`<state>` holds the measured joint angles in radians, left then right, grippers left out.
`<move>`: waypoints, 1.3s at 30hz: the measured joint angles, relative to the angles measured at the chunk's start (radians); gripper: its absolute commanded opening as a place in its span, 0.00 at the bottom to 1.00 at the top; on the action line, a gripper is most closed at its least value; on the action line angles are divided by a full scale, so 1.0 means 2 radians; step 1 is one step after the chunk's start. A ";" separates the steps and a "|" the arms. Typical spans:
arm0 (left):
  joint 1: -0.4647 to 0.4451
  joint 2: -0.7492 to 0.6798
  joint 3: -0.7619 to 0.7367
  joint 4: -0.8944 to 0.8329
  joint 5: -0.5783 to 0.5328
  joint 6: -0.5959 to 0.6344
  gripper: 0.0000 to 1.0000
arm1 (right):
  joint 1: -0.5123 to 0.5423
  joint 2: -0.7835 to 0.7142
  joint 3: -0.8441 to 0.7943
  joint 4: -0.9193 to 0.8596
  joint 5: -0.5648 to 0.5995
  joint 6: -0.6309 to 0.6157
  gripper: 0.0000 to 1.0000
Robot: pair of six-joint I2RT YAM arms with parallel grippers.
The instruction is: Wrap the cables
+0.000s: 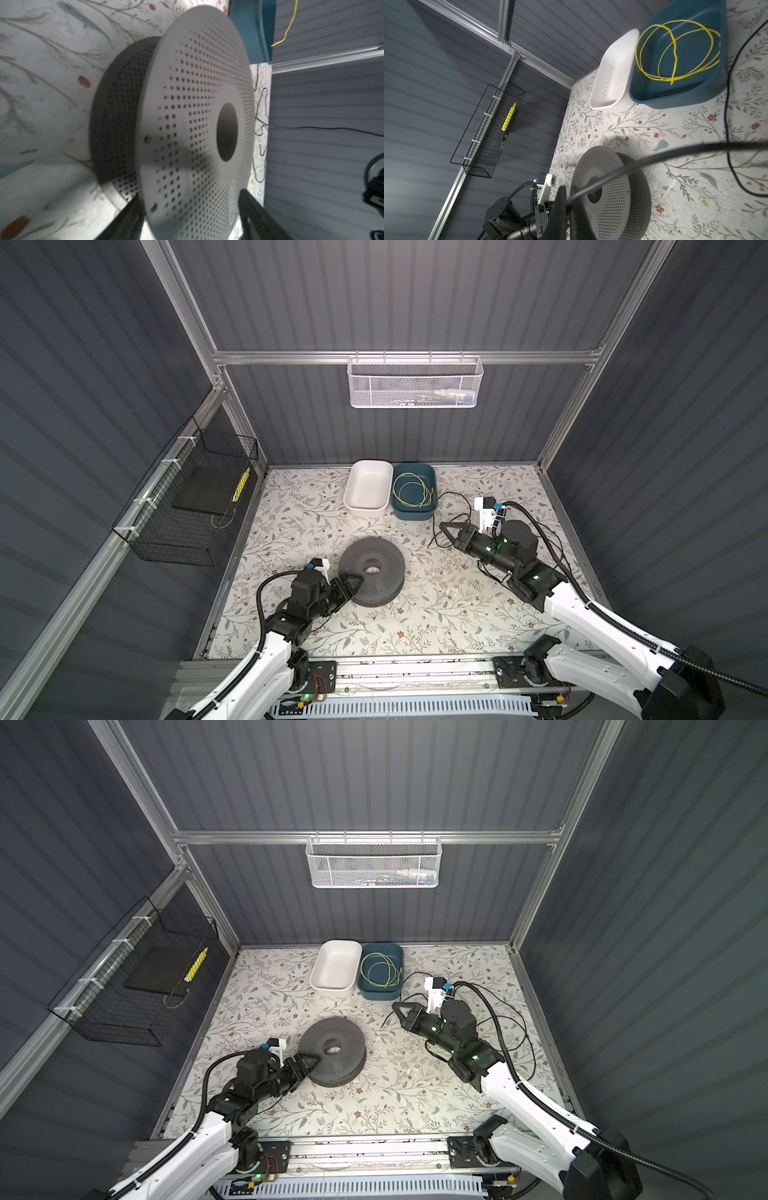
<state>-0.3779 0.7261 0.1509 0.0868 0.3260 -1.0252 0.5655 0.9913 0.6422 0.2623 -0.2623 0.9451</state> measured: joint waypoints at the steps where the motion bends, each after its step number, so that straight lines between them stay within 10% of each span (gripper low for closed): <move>1: 0.000 0.008 -0.006 0.022 0.003 -0.009 0.53 | 0.000 -0.001 0.000 0.000 0.000 0.000 0.00; 14: 0.010 0.000 0.006 0.084 0.019 -0.029 0.00 | 0.000 -0.018 0.000 -0.007 -0.002 0.000 0.00; 24: 0.006 0.093 0.279 -0.144 -0.029 0.156 0.00 | 0.000 -0.030 0.000 -0.031 0.006 -0.003 0.00; 39: -0.299 0.338 0.513 -0.326 -0.362 0.232 0.00 | 0.000 -0.057 0.006 -0.070 0.052 -0.025 0.00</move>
<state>-0.9768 1.4017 1.1767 -0.5659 -0.3973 -0.5613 0.5655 0.8780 0.6533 0.1226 -0.1585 0.8944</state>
